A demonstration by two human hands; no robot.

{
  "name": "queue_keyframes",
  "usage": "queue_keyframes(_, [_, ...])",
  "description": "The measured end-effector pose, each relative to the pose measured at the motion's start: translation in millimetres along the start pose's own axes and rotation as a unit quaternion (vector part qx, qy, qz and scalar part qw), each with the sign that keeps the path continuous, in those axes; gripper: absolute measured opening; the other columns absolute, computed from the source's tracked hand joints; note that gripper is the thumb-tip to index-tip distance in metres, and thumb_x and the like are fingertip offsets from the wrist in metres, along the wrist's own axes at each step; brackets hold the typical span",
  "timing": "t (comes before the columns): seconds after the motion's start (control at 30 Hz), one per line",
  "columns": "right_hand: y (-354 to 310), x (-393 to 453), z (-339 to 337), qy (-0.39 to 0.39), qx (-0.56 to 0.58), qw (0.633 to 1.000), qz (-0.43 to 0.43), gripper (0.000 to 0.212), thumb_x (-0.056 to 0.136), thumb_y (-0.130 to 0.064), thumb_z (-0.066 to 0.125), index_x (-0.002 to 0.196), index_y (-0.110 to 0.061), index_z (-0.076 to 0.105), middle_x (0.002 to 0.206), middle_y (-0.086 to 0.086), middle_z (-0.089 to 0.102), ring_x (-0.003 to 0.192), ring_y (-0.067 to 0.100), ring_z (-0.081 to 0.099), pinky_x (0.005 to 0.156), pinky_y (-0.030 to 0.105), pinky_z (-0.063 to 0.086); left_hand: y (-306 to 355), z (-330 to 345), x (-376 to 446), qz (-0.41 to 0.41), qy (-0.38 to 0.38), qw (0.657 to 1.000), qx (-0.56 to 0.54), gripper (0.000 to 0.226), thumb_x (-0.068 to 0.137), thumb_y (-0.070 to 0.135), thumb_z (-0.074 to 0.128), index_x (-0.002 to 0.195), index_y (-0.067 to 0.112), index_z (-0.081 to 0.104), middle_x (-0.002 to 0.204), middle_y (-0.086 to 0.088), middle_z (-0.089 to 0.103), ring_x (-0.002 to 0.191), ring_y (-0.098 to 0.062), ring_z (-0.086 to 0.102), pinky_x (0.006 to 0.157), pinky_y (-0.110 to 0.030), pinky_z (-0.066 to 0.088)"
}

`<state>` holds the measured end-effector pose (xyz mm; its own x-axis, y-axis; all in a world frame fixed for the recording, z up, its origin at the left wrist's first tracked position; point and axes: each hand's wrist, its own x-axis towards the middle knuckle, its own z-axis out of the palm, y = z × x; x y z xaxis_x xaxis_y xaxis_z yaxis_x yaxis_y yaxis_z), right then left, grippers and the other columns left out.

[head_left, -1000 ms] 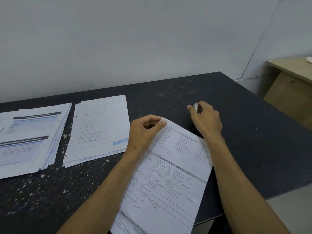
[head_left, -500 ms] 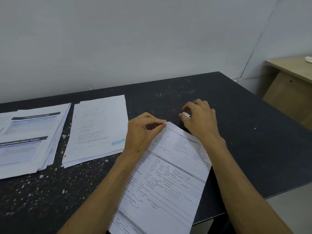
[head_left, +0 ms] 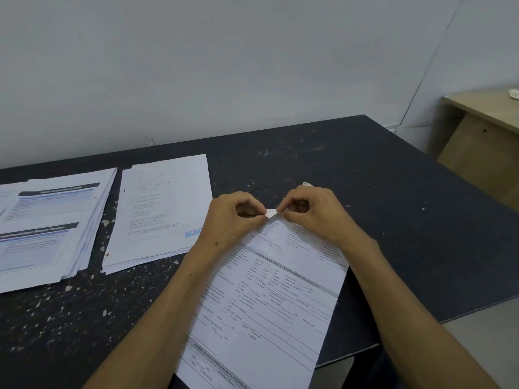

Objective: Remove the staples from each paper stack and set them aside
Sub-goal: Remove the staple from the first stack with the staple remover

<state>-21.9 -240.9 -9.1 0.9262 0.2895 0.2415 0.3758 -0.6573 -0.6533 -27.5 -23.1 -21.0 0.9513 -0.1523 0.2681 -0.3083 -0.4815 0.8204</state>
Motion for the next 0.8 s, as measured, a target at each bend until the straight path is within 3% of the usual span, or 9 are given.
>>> queue_keyframes(0.57, [3.9, 4.1, 5.3, 0.017, -0.037, 0.999, -0.026, 0.009, 0.089, -0.021, 0.08, 0.094, -0.028, 0.077, 0.087, -0.014, 0.064, 0.08, 0.005, 0.06, 0.072, 0.021, 0.049, -1.0, 0.5, 1.6, 0.025, -0.01, 1.0, 0.009, 0.011, 0.084, 0.011, 0.085, 0.09, 0.017, 0.08, 0.09, 0.009, 0.076, 0.083, -0.005, 0.072, 0.083, -0.022, 0.061])
queue_keyframes(0.7, [1.3, 7.0, 9.4, 0.033, -0.033, 0.998, -0.043, 0.009, 0.089, -0.032, 0.08, 0.093, -0.029, 0.073, 0.087, -0.016, 0.063, 0.08, 0.004, 0.059, 0.072, 0.018, 0.046, -0.2, -0.1, 4.3, 0.033, -0.003, 0.999, -0.001, 0.011, 0.086, 0.021, 0.084, 0.094, 0.02, 0.077, 0.09, 0.011, 0.076, 0.082, -0.006, 0.073, 0.079, -0.024, 0.062])
queue_keyframes(0.8, [-2.5, 9.6, 8.7, 0.055, -0.02, 0.997, -0.047, 0.009, 0.089, -0.03, 0.081, 0.091, -0.026, 0.073, 0.085, -0.015, 0.062, 0.078, 0.003, 0.058, 0.069, 0.014, 0.044, 4.9, -0.2, 5.4, 0.031, 0.005, 0.999, -0.014, 0.014, 0.087, 0.024, 0.083, 0.098, 0.018, 0.075, 0.092, 0.007, 0.076, 0.08, -0.012, 0.075, 0.076, -0.027, 0.064])
